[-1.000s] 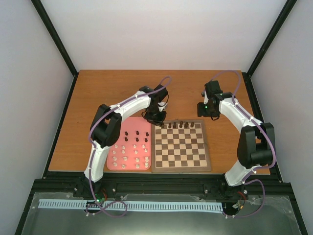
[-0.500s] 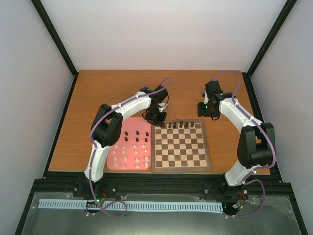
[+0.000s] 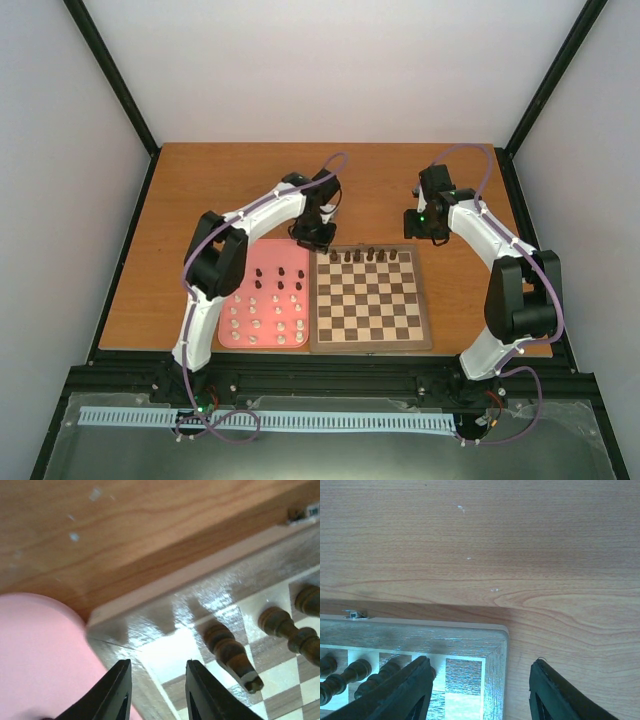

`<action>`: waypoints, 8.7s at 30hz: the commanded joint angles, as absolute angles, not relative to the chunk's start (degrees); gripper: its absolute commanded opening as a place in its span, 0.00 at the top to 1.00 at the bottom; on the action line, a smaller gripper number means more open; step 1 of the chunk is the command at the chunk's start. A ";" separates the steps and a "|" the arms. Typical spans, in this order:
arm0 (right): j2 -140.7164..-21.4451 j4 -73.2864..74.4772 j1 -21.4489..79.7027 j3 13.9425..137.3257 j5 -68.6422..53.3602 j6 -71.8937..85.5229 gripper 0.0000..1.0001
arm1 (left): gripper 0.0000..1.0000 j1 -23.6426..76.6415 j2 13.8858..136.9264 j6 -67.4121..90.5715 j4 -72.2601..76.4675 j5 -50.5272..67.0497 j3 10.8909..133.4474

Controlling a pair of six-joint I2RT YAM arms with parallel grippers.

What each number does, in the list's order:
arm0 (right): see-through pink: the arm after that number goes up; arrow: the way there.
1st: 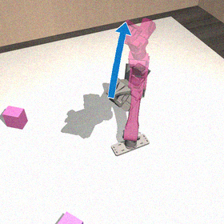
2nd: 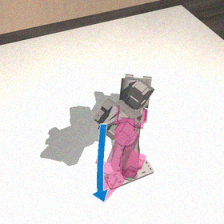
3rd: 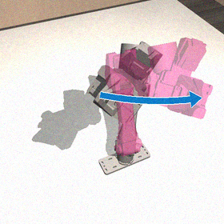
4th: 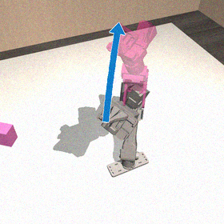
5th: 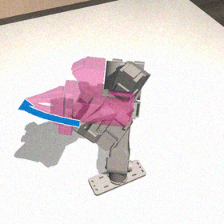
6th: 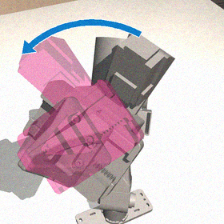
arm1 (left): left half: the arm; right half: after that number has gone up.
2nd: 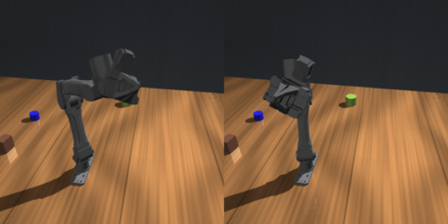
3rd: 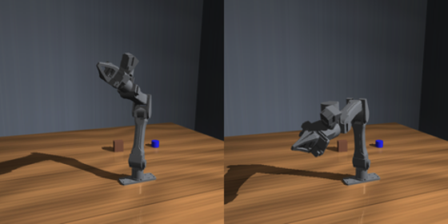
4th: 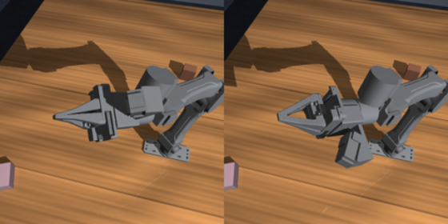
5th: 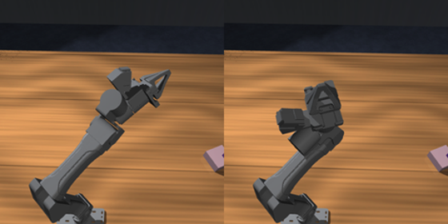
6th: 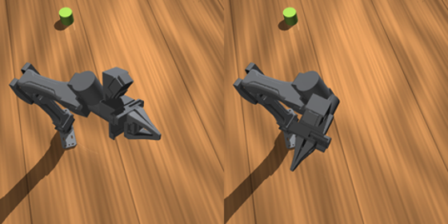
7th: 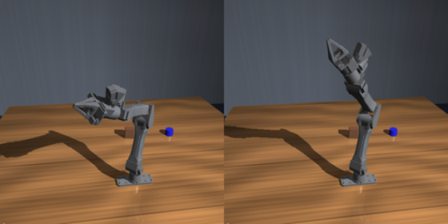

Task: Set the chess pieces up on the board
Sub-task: Adjust the chess piece on the chessboard, then pick up the chess piece from the storage box, then place the chess piece on the chessboard, then pick up the chess piece from the storage box, then place the chess piece on the chessboard.

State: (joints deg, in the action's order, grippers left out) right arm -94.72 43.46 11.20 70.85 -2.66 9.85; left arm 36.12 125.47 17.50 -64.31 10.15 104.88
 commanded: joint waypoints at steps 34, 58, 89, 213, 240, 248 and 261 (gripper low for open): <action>-95.36 43.51 10.37 71.19 -4.26 8.79 0.40 | 0.55 8.05 107.80 14.30 -58.55 1.59 82.25; -95.34 44.12 10.37 71.48 -3.57 8.61 0.40 | 0.70 7.91 113.43 14.58 -55.22 -0.09 82.79; -96.59 43.68 10.37 72.10 -4.43 8.79 0.40 | 0.95 31.82 110.63 19.60 -64.74 9.95 96.10; -96.05 43.68 10.34 70.58 -4.88 8.42 0.39 | 0.61 9.06 105.99 18.70 -52.74 0.13 71.99; -96.83 43.02 10.28 71.41 -4.03 8.97 0.39 | 0.99 13.96 104.86 17.28 -64.76 1.81 88.93; -97.74 43.72 10.02 74.31 -3.00 10.30 0.39 | 0.98 25.98 116.39 17.77 -73.14 3.47 113.62; -97.02 45.79 4.49 75.13 0.87 11.49 0.39 | 0.98 42.39 127.40 16.33 -74.76 9.13 131.85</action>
